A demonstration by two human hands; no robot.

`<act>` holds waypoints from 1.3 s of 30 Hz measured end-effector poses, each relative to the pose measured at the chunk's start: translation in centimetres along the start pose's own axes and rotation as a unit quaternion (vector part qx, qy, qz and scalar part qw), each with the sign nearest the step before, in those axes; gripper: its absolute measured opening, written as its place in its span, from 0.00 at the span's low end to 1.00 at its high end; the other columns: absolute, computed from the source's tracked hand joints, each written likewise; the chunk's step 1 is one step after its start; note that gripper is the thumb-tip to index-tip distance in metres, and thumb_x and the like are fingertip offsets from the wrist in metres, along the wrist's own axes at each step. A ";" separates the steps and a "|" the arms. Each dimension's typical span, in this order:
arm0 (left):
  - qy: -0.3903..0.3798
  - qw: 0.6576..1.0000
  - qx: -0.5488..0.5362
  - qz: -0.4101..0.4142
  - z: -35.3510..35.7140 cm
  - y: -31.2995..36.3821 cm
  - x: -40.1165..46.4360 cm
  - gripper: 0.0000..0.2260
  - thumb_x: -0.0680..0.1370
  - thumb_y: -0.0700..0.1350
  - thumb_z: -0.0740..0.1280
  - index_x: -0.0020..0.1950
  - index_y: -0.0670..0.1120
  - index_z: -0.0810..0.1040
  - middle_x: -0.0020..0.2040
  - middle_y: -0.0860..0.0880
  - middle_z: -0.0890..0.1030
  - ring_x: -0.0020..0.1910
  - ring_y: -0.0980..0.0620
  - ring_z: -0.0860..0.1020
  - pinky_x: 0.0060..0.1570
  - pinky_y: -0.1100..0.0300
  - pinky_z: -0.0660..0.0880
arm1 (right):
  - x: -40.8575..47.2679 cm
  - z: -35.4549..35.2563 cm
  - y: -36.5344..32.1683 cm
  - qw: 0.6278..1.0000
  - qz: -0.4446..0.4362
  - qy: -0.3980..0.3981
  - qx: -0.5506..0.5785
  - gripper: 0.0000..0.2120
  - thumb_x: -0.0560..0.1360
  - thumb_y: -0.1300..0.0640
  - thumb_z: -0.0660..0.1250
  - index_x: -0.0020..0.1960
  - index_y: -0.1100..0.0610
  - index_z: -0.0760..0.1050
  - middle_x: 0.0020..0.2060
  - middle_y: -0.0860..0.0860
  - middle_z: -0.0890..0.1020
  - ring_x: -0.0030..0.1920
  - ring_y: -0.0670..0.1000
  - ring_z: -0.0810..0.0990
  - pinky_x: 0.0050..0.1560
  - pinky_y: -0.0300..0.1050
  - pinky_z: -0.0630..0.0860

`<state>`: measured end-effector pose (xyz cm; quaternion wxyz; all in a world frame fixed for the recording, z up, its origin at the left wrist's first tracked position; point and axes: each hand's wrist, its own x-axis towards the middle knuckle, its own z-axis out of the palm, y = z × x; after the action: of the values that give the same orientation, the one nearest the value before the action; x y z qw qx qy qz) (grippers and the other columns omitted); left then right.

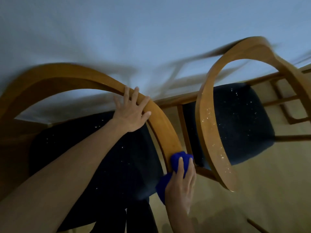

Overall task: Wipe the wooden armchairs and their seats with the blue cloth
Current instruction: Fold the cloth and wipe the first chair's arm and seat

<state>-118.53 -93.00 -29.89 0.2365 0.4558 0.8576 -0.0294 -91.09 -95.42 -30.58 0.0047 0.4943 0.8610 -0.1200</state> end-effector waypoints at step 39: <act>-0.012 1.000 -0.018 -0.007 1.3 1.8 0.1 0.36 0.76 0.70 0.50 0.77 0.58 0.39 0.76 0.41 0.32 0.73 0.34 0.31 0.69 0.29 0.44 | -2.4 0.8 3.0 0.996 -0.044 0.006 0.076 0.23 0.79 0.53 0.59 0.72 0.54 0.61 0.73 0.61 0.60 0.69 0.63 0.65 0.61 0.65 0.71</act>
<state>-116.72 -92.21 -30.78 0.2547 0.4449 0.8584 -0.0210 -87.42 -96.19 -31.62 -0.0434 0.4553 0.8704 -0.1821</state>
